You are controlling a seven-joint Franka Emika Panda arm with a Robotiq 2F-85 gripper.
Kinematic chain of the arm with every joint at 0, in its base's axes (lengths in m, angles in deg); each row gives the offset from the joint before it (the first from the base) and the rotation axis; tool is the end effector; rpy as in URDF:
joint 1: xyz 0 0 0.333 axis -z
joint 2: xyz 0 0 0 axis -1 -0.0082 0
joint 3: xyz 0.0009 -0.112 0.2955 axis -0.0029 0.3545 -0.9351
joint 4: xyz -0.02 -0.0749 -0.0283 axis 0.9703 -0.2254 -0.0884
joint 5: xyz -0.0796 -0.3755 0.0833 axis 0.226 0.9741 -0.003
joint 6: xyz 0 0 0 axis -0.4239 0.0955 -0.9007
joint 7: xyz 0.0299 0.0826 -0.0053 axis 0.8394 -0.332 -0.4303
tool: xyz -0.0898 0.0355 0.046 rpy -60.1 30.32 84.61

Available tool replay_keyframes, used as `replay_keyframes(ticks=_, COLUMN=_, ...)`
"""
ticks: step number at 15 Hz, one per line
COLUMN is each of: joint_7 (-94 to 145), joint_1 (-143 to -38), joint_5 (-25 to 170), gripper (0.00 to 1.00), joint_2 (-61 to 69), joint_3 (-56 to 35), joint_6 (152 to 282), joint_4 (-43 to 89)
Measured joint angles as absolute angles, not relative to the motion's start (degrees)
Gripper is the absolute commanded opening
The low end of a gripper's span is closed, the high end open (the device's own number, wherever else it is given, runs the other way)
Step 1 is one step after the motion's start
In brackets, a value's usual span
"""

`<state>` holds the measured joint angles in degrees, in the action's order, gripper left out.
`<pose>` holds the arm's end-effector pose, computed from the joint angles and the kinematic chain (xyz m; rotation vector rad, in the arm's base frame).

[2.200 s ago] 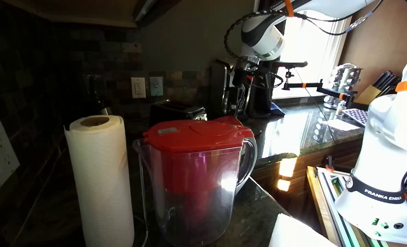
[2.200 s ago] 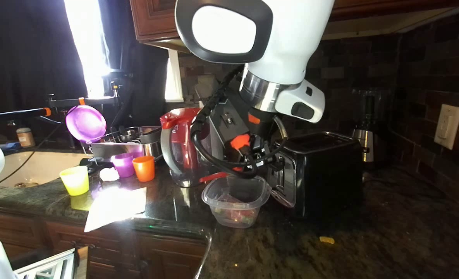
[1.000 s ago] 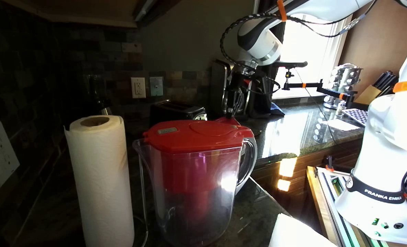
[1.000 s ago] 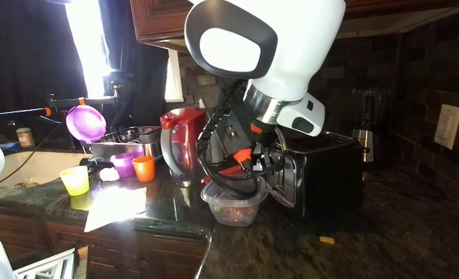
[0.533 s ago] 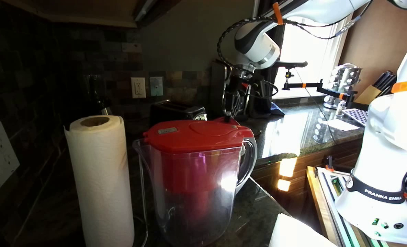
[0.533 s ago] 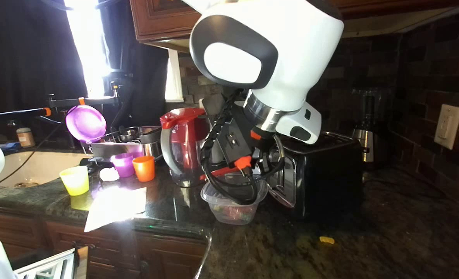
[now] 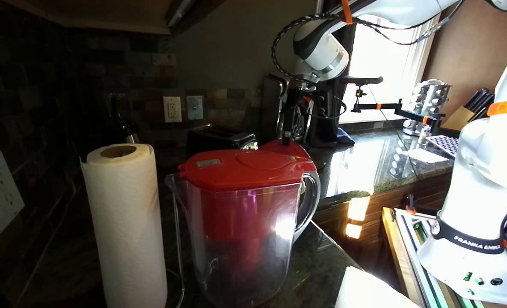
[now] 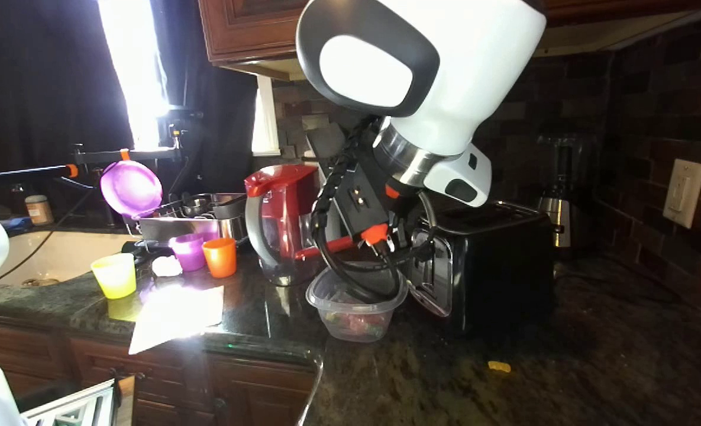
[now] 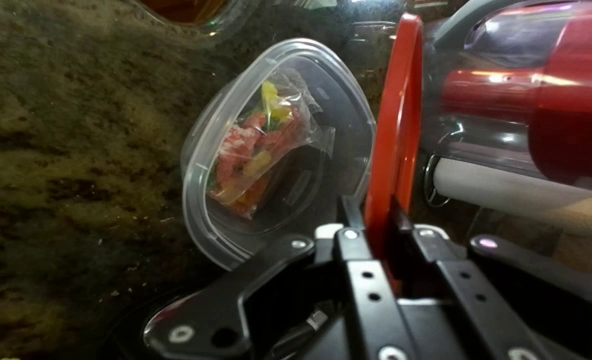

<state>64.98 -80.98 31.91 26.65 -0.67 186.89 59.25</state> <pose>0.4581 -0.1357 0.4001 -2.4426 0.0653 -0.0235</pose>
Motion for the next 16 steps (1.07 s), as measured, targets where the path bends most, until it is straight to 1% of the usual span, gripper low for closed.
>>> replay_keyframes(ticks=3, joint_7=65.2, joint_1=-79.8, joint_5=31.9, gripper=0.04, joint_2=27.5, joint_3=0.0, joint_6=184.7, joint_4=57.6)
replay_keyframes(ticks=11, joint_7=62.4, joint_1=-77.6, joint_5=33.9, gripper=0.04, joint_2=34.4, joint_3=0.3, joint_6=185.0, joint_4=58.9)
replay_keyframes(ticks=16, joint_7=55.7, joint_1=-75.5, joint_5=34.9, gripper=0.04, joint_2=40.3, joint_3=1.1, joint_6=192.3, joint_4=64.0)
